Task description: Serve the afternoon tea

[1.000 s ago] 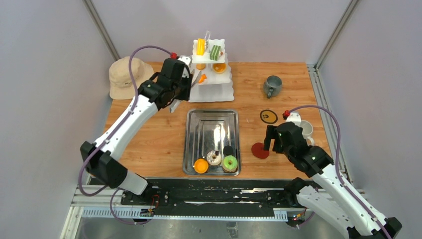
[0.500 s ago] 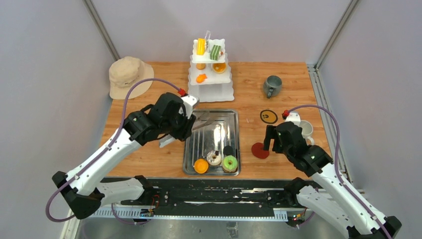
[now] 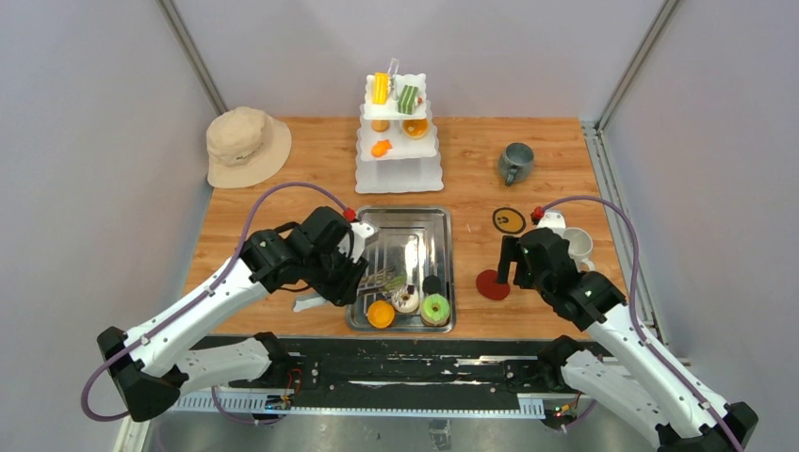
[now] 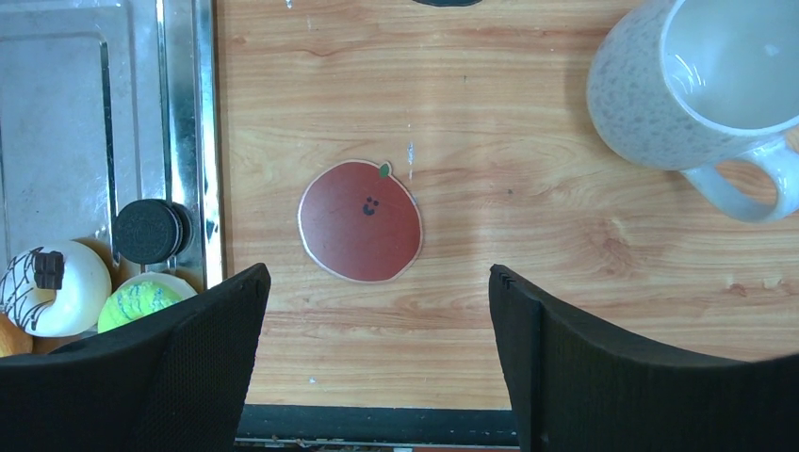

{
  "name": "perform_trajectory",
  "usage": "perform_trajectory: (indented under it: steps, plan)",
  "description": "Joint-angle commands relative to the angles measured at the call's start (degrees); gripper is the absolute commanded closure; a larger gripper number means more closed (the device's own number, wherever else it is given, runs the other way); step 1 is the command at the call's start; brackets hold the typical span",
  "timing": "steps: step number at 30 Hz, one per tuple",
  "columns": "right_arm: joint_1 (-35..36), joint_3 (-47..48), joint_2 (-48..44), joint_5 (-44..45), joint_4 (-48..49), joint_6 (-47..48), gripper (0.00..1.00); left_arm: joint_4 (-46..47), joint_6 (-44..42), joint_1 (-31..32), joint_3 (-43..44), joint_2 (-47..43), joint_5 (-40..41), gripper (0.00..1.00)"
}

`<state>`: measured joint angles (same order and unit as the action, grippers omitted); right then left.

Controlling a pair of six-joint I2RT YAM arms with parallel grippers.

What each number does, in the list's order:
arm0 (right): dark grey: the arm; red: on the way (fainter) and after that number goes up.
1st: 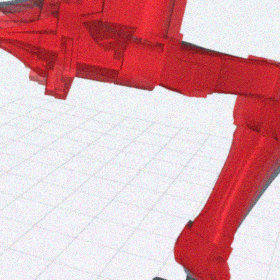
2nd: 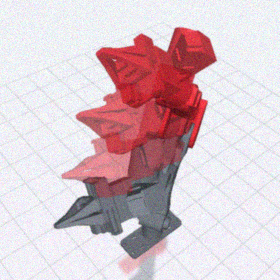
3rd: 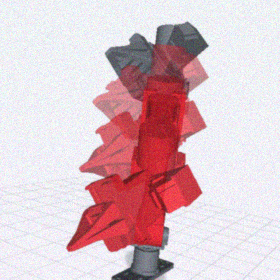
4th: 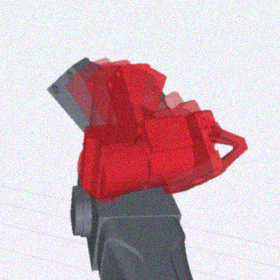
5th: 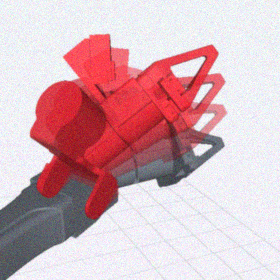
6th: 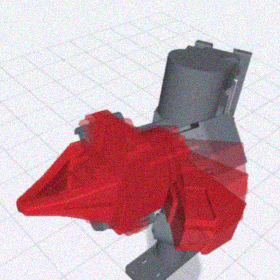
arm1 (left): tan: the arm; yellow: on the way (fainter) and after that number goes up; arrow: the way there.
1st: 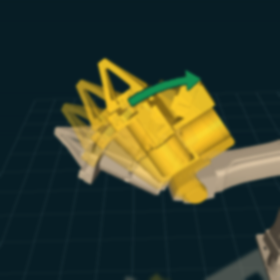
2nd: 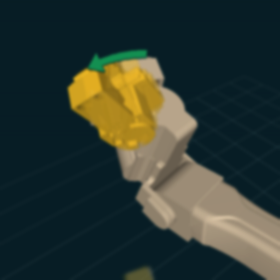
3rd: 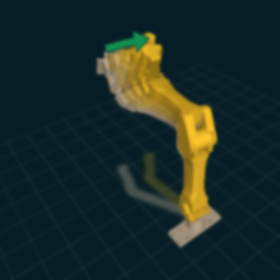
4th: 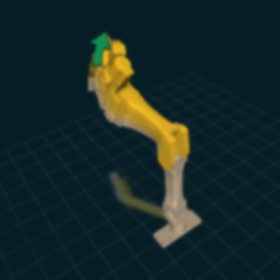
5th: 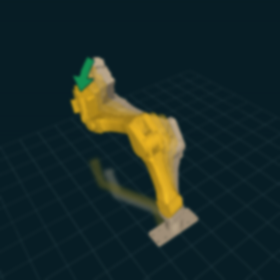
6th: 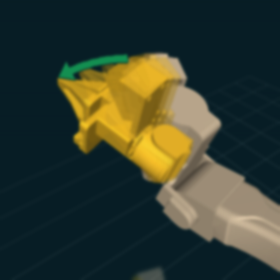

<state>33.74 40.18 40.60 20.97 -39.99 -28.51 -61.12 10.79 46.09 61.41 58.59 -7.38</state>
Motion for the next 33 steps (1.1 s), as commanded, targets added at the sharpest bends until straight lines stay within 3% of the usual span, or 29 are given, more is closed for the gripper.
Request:
perform_trajectory:
  steps: [1,13,33]
  plan:
    - [0.4,0.3,0.2,-0.2,1.1,0.4,0.15,-0.8,1.0,1.3,-1.1,-0.6,-1.5,0.55]
    - [0.3,0.2,1.5,-0.7,1.9,0.4,0.15,-0.1,-1.3,1.6,-2.2,2.6,1.6,0.53]
    - [0.4,-0.5,1.5,-0.9,2.1,0.2,0.15,4.9,-2.4,1.6,-3.5,7.0,-3.4,0.52]
